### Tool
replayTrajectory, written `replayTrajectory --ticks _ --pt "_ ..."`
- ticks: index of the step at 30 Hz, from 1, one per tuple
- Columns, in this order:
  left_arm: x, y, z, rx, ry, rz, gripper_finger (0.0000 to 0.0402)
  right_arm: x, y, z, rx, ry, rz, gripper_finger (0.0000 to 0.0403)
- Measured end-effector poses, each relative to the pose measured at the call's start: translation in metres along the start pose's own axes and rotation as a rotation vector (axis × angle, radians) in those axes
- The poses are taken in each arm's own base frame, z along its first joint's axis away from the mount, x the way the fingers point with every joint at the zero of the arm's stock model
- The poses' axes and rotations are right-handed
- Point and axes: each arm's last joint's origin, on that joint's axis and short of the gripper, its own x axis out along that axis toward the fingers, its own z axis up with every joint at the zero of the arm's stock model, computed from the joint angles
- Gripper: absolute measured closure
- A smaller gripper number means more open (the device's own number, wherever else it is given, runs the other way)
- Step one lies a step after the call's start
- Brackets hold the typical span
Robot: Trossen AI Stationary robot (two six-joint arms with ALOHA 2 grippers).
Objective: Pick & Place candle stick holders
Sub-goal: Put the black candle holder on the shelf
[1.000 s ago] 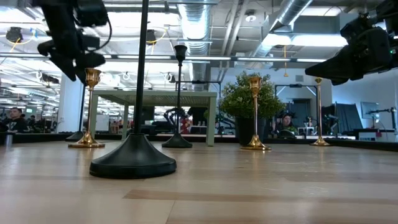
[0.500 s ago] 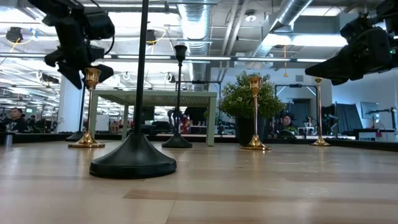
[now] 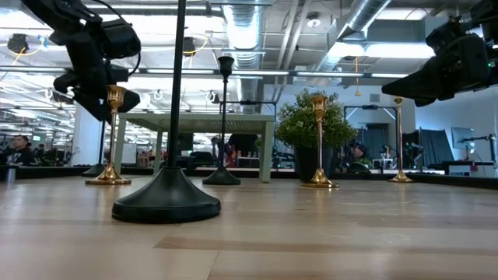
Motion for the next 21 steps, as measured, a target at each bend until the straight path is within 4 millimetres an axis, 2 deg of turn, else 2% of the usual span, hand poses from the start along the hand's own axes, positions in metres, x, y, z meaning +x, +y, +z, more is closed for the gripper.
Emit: replayTrajectory --ticks 15,21 --pt "-0.0001 -0.0007 0.0028 0.002 -0.024 -0.005 0.0379 0.0 0.0 0.0 0.0 0.0 0.0 0.0403" --pt "-0.003 0.0013 0.0021 0.022 -0.029 -0.015 0.0384 0.0 0.0 0.0 0.0 0.0 0.0 0.0403"
